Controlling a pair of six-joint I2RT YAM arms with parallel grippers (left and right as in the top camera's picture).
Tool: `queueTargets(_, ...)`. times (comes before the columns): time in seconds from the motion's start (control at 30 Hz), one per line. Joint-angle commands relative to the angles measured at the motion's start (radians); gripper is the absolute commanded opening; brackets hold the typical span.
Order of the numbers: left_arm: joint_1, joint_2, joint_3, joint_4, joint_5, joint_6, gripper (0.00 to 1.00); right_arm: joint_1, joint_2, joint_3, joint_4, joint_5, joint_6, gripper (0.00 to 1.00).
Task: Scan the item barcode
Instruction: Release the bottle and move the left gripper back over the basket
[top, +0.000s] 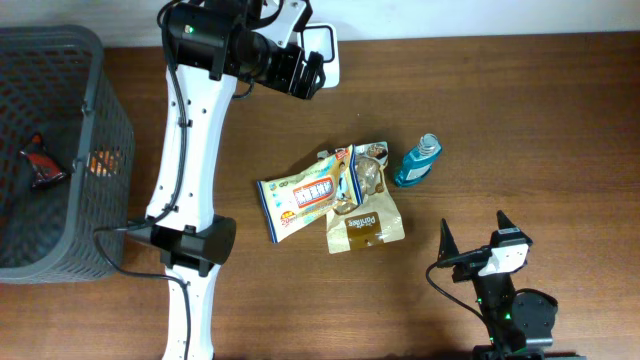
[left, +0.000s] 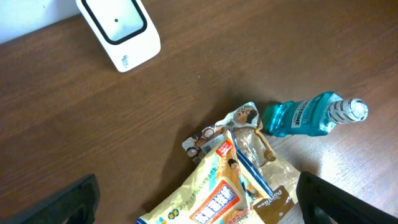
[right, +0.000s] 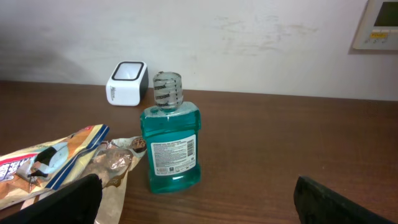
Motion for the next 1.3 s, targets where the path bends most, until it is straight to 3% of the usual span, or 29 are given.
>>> queueTargets(0.0,0.000,0.007,0.016,0.005,0.030,0.005,0.99,0.001,-0.006,-0.009,-0.002,0.006,0.000,0.98)
queueTargets(0.4,0.000,0.007,0.016,-0.078,0.336,0.005,0.99,0.001,-0.006,-0.009,-0.002,0.006,0.000,0.98)
queueTargets(0.8,0.060,-0.097,0.016,-0.103,0.305,0.003,0.99,0.001,-0.006,-0.009,-0.002,0.006,0.000,0.98)
queueTargets(0.97,0.159,-0.172,0.016,-0.103,0.154,-0.056,0.99,0.001,-0.006,-0.009,-0.002,0.006,0.000,0.98)
queueTargets(1.27,0.391,-0.268,0.016,-0.103,0.146,-0.080,0.99,0.001,-0.006,-0.009,-0.002,0.006,0.000,0.98)
